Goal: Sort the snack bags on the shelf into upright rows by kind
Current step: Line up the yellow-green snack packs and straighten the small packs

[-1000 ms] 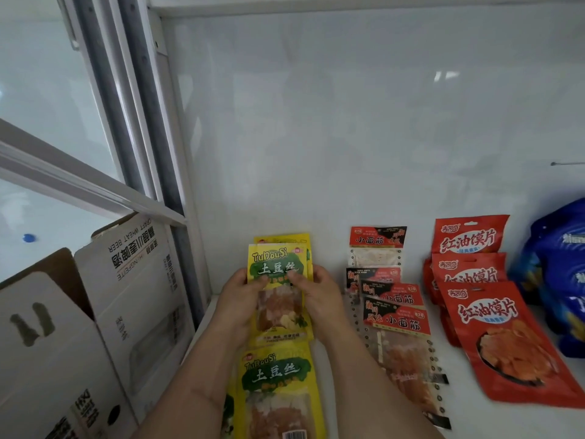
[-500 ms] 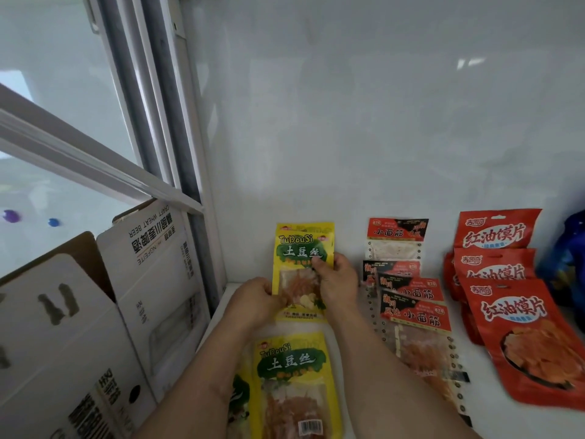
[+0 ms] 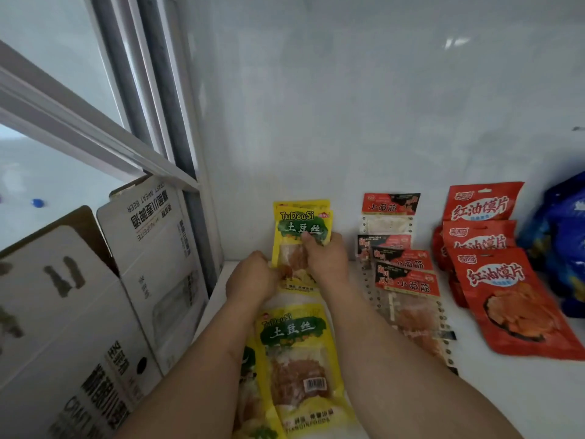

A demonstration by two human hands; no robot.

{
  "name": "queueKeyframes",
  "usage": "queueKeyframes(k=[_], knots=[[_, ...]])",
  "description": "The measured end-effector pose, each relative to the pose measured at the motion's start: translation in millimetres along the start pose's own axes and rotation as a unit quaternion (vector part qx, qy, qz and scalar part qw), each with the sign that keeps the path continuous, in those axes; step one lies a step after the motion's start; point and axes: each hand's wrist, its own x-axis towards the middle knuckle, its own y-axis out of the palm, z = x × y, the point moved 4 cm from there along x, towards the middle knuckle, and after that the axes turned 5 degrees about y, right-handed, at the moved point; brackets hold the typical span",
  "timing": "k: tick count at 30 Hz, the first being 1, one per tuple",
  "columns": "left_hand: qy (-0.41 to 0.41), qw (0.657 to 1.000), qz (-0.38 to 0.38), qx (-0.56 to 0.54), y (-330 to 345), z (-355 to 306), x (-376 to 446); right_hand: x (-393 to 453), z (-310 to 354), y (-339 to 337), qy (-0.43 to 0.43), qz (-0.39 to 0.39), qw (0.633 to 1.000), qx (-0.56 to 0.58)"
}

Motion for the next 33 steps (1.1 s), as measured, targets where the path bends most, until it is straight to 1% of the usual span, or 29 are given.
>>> queueKeyframes(k=[7,10,12,16,19,22,24,28,31,33], knots=[[0.026,0.999,-0.031,0.011,-17,-2,-27,-33,2,-21,0.033,0.030,0.995,-0.089],[0.035,0.998,-0.047,0.023,-23,5,-53,-57,5,-27,0.008,0.039,0.995,-0.096],[0.037,0.997,-0.054,0.034,-26,12,-75,-68,-2,-31,-0.018,0.047,0.991,-0.128],[0.025,0.993,-0.070,0.093,-34,24,-124,-109,-7,-55,-0.042,0.071,0.964,-0.253],[0.005,0.986,-0.079,0.145,-37,24,-157,-137,-20,-76,-0.036,0.068,0.930,-0.359],[-0.007,0.973,-0.073,0.219,-36,19,-184,-162,-26,-85,-0.042,0.080,0.903,-0.420],[-0.025,0.967,-0.065,0.244,-34,20,-197,-169,-27,-87,-0.049,0.083,0.894,-0.437],[-0.092,0.972,-0.048,0.210,-26,34,-212,-177,-23,-89,-0.058,0.095,0.892,-0.439],[-0.139,0.975,-0.027,0.169,-20,44,-219,-181,-23,-89,-0.036,0.119,0.905,-0.407],[-0.151,0.977,-0.021,0.149,-17,49,-223,-184,-23,-91,-0.026,0.126,0.918,-0.376]])
